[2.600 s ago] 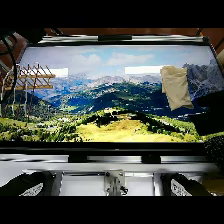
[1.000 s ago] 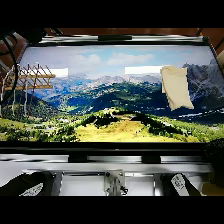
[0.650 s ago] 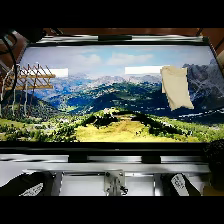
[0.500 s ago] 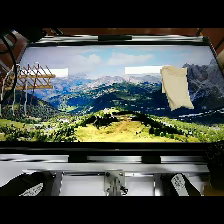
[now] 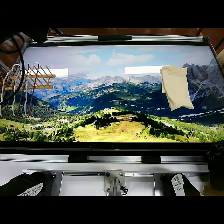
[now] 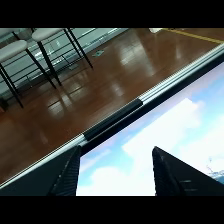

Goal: Fold the shirts.

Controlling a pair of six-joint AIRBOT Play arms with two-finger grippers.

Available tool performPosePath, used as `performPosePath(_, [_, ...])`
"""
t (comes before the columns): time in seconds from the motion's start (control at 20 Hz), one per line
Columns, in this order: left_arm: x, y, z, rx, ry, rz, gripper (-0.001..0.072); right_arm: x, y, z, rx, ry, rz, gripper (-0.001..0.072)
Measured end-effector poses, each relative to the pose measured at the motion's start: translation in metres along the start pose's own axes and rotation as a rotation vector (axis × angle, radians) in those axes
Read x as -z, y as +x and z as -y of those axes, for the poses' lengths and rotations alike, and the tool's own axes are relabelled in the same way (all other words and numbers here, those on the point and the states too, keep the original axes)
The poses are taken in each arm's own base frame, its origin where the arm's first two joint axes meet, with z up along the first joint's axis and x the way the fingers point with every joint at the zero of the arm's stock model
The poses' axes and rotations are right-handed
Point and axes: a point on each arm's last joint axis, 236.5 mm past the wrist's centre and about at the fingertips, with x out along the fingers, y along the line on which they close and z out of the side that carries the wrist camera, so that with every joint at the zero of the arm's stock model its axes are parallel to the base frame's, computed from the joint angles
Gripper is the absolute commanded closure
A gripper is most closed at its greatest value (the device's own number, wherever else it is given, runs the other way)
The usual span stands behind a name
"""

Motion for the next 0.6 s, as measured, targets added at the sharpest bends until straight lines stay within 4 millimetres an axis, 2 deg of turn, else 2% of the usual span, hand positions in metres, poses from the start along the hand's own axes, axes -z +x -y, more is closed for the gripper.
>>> performPosePath(0.3, [0.006,0.006,0.003,0.010,-0.030,-0.012,0.0167,0.051,-0.019,-0.067,-0.303,-0.007,-0.214,0.0250])
performPosePath(0.6, [0.014,0.008,0.007,0.025,-0.096,-0.042,0.0175,0.095,-0.073,-0.164,-0.758,-0.048,-0.423,0.0250])
